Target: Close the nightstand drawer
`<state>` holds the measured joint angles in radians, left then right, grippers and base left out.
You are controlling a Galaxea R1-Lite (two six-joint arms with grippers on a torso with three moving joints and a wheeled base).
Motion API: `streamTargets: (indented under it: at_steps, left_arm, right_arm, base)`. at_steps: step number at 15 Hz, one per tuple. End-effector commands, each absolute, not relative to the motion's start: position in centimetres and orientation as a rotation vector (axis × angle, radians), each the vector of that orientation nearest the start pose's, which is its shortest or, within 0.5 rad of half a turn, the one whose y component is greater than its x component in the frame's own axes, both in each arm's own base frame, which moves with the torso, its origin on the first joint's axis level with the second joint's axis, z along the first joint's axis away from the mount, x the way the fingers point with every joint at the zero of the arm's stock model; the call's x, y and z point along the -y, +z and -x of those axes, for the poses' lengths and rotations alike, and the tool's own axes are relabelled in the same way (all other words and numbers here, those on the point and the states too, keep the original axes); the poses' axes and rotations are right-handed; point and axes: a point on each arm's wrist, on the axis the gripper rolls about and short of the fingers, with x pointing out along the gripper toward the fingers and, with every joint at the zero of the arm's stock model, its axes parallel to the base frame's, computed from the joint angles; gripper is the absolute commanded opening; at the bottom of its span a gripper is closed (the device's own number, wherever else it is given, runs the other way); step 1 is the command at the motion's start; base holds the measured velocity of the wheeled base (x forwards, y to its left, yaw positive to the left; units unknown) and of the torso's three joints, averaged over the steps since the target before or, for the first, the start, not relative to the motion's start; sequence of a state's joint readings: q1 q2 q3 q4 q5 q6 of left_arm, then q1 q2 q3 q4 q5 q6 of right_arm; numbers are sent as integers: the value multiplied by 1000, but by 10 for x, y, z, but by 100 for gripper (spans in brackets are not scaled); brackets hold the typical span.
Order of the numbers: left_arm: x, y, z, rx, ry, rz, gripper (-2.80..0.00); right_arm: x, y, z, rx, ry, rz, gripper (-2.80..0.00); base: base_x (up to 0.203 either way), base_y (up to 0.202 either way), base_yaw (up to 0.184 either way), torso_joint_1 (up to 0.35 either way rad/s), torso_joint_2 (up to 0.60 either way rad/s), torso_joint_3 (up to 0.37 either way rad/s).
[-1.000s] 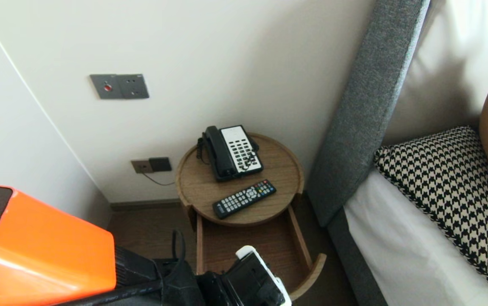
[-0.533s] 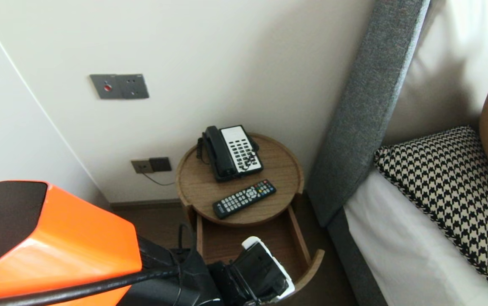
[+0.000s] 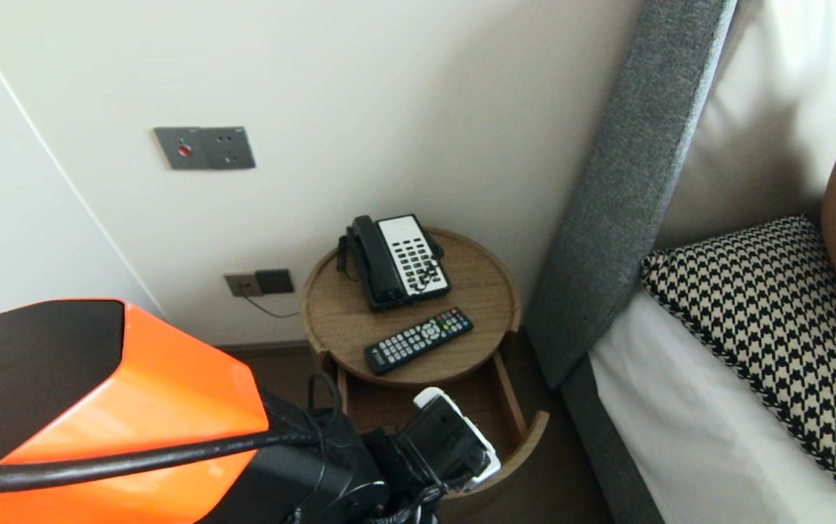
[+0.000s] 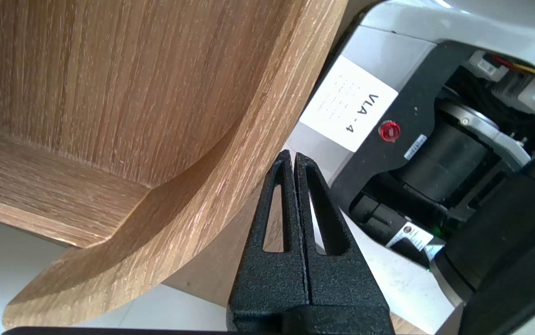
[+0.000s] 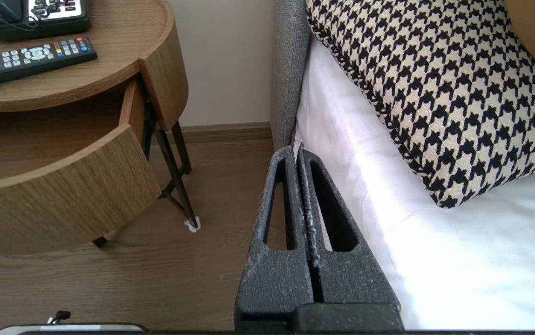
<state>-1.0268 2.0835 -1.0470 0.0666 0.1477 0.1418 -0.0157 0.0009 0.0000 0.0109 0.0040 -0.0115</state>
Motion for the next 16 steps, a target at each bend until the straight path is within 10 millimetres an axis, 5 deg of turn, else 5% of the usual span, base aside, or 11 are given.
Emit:
streamTargets:
  at_steps: [1, 16]
  left_arm:
    - [295, 57, -189, -898, -842, -744, -280]
    - [286, 55, -249, -873, -721, -630, -280]
  right_arm:
    - [0, 74, 23, -12, -12, 12, -280]
    - [0, 74, 23, -12, -11, 12, -280]
  base:
    - [0, 0, 0, 0, 0, 0]
    - [0, 0, 0, 0, 0, 0]
